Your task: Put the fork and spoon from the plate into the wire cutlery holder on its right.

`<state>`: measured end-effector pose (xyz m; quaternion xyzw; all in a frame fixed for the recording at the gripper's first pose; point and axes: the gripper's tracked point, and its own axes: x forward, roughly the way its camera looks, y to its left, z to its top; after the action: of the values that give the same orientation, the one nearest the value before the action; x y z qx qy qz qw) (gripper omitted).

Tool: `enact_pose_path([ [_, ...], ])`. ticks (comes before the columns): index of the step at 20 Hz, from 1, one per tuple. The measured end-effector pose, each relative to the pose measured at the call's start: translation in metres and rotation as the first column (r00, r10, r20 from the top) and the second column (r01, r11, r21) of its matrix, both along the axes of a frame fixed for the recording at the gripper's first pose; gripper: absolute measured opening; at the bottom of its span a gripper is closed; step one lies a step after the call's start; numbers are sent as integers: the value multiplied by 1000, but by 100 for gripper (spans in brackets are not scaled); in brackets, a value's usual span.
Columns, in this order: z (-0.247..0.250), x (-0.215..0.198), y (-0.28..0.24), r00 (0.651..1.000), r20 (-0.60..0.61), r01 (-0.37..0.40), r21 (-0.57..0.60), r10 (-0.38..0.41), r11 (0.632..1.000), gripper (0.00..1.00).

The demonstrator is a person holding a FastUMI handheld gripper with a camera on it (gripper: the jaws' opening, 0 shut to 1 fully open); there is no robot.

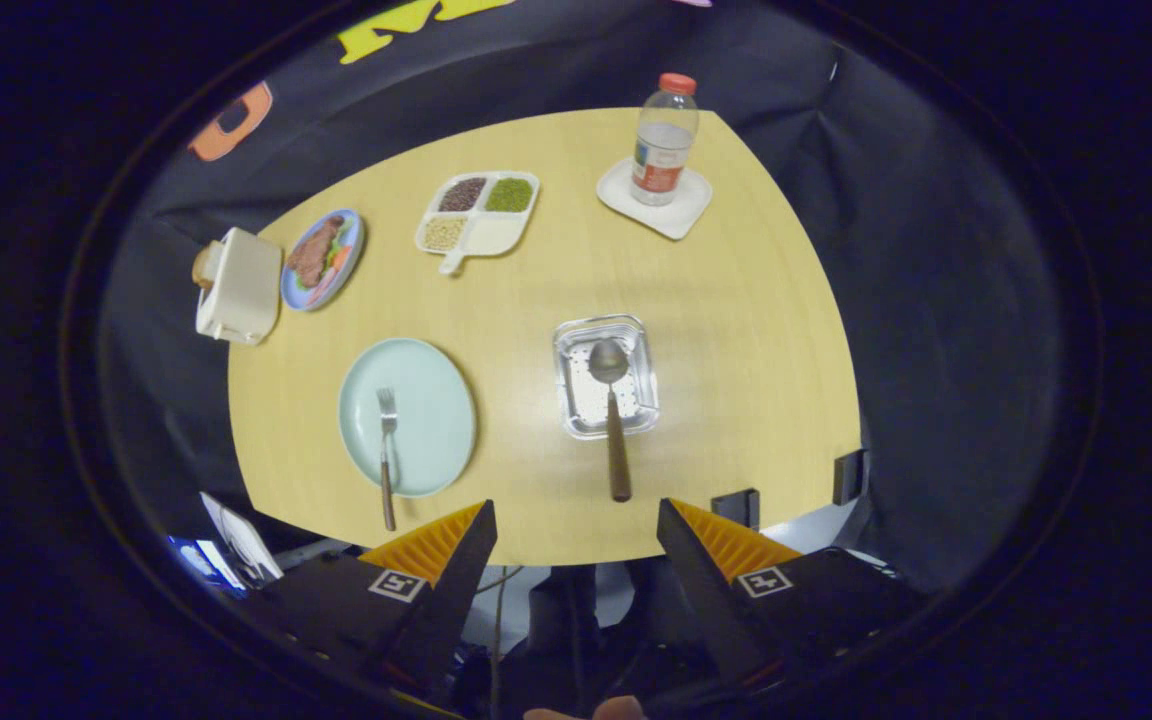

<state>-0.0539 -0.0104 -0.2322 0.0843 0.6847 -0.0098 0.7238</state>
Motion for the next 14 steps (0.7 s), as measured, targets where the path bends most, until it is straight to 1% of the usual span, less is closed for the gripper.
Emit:
enact_pose_path([
  [2,7,-5,35,1000,13,-23,44,23,999,96],
  [5,2,-24,91,999,-20,-28,108,30,994,96],
  [7,-11,-40,121,997,-47,-58,122,64,991,96],
  [11,-47,-60,181,993,-80,-75,143,87,987,96],
  [14,-79,-70,205,992,-101,-57,127,70,990,97],
])
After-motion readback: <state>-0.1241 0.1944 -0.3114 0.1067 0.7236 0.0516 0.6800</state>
